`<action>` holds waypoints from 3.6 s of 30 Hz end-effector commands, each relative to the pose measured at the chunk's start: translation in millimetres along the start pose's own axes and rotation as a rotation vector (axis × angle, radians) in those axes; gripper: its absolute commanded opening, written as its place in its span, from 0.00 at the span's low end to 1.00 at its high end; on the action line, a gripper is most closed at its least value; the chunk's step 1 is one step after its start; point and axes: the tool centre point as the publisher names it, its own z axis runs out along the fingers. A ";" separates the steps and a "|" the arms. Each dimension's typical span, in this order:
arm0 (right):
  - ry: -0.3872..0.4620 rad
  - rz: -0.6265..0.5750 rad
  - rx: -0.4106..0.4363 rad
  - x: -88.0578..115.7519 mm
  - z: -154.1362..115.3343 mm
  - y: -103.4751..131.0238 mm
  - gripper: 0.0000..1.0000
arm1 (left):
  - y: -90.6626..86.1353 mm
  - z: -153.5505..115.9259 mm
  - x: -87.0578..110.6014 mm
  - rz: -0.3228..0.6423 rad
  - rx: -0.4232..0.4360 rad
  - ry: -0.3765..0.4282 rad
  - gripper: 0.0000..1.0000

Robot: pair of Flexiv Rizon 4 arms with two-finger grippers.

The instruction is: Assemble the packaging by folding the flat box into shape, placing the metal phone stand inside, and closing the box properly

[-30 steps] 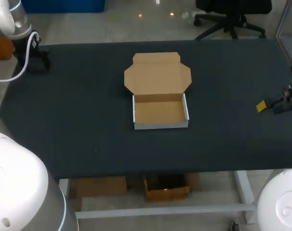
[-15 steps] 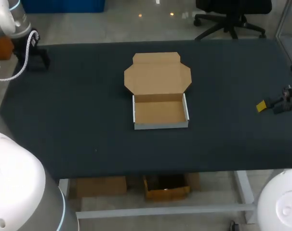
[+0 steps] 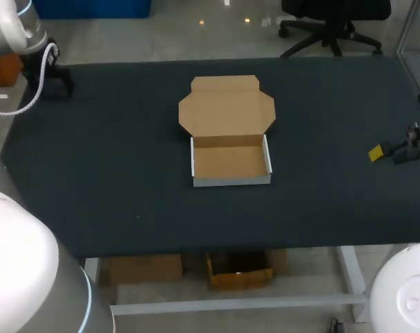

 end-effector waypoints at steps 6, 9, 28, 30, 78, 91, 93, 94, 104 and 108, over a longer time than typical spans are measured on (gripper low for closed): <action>0.002 0.000 0.002 0.7 -1.9 -0.3 1.00 | -19.5 9.2 -2.1 0.004 -0.122 -0.004 1.00; 0.002 0.000 0.002 0.7 -1.9 -0.3 1.00 | -21.8 9.7 -1.8 0.004 -0.122 -0.007 1.00; 0.002 0.000 0.002 0.7 -1.9 -0.3 1.00 | -35.8 7.2 -1.0 0.010 -0.126 -0.015 1.00; 0.002 0.000 0.002 0.7 -1.9 -0.3 1.00 | -36.4 7.4 -1.0 0.010 -0.127 -0.016 1.00; 0.002 0.000 0.002 0.7 -1.9 -0.3 1.00 | -56.4 16.0 -9.1 -0.052 -0.113 -0.026 1.00; 0.002 0.000 0.002 0.7 -1.9 -0.3 1.00 | -61.6 14.7 -9.3 -0.065 -0.097 -0.033 0.97; 0.002 0.000 0.002 0.7 -1.9 -0.3 1.00 | -62.3 14.7 -9.6 -0.066 -0.095 -0.035 0.96; 0.002 0.000 0.002 0.7 -1.9 -0.3 1.00 | -62.9 14.9 -9.9 -0.068 -0.095 -0.036 0.96; 0.002 0.000 0.002 0.7 -1.9 -0.3 1.00 | -65.6 18.3 -13.9 -0.079 -0.097 -0.044 0.86; 0.002 0.000 0.002 0.7 -1.9 -0.3 1.00 | -65.9 20.5 -15.5 -0.083 -0.103 -0.045 0.81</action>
